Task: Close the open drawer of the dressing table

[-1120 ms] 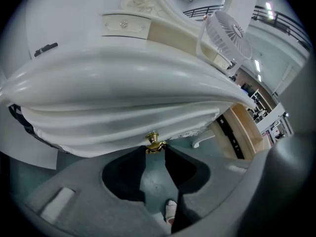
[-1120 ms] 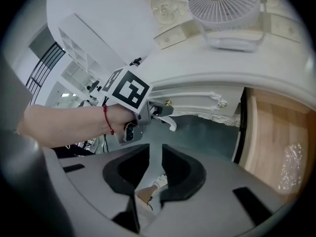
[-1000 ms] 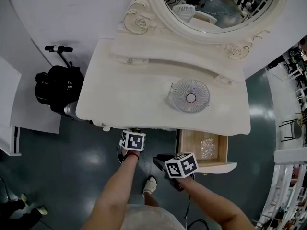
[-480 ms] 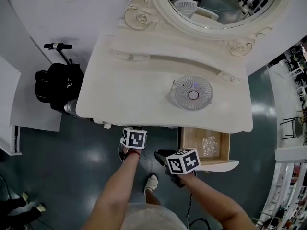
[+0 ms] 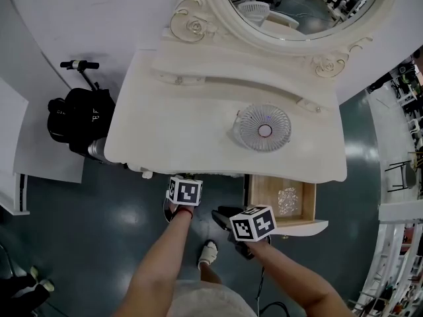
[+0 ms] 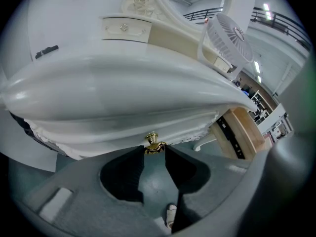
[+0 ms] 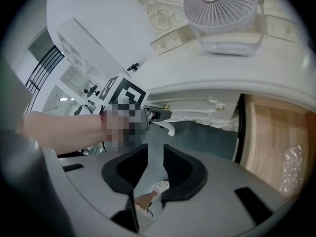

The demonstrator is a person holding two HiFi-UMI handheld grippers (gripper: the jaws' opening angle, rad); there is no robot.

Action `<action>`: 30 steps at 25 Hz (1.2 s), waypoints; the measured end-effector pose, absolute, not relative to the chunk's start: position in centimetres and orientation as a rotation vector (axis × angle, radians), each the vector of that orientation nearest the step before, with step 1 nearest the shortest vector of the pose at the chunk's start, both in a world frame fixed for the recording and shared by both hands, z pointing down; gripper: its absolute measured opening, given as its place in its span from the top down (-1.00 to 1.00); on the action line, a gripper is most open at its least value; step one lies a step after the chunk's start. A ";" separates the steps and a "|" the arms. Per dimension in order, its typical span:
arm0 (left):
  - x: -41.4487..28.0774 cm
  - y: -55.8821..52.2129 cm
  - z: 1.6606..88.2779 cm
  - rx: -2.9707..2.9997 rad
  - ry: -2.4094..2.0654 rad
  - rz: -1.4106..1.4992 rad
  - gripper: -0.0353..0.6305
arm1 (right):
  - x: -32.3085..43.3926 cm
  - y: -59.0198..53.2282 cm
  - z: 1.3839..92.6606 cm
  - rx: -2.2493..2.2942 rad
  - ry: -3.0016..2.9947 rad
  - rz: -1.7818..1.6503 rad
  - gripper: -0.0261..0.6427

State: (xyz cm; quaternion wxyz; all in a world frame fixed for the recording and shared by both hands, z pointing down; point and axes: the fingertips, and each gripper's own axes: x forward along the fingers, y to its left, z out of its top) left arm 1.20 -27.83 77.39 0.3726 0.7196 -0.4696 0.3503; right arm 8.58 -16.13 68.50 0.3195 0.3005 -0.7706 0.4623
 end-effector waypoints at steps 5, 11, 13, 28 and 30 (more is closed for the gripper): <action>1.7 -27.5 77.2 1.896 -1.184 0.891 0.37 | 8.6 -16.1 68.1 0.800 -2.039 1.228 0.61; 1.9 -27.1 76.1 1.927 -1.182 0.875 0.32 | 8.9 -15.7 67.4 0.811 -2.055 1.234 0.59; 1.8 -26.9 75.8 1.934 -1.185 0.879 0.31 | 9.0 -15.5 67.2 0.817 -2.059 1.236 0.59; 2.5 -23.8 70.7 2.014 -1.150 0.823 0.31 | 10.0 -12.6 63.8 0.855 -2.115 1.217 0.57; 2.5 -23.0 69.9 2.029 -1.140 0.818 0.31 | 10.1 -11.9 63.3 0.859 -2.123 1.210 0.57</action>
